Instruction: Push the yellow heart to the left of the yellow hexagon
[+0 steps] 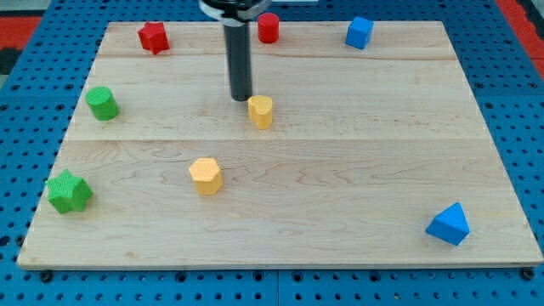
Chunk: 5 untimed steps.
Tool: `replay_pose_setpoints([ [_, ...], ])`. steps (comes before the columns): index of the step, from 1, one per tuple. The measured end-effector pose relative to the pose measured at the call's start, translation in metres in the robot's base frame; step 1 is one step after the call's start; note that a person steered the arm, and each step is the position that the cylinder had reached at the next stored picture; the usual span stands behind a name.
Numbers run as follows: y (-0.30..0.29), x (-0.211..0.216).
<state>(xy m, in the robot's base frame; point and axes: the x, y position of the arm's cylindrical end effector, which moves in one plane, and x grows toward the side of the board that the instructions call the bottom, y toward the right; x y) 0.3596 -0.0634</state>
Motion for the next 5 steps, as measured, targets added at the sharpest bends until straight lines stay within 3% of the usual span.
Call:
replay_pose_setpoints([
  [1,-0.038,0.005],
  [2,-0.034,0.025],
  [5,0.071,0.034],
])
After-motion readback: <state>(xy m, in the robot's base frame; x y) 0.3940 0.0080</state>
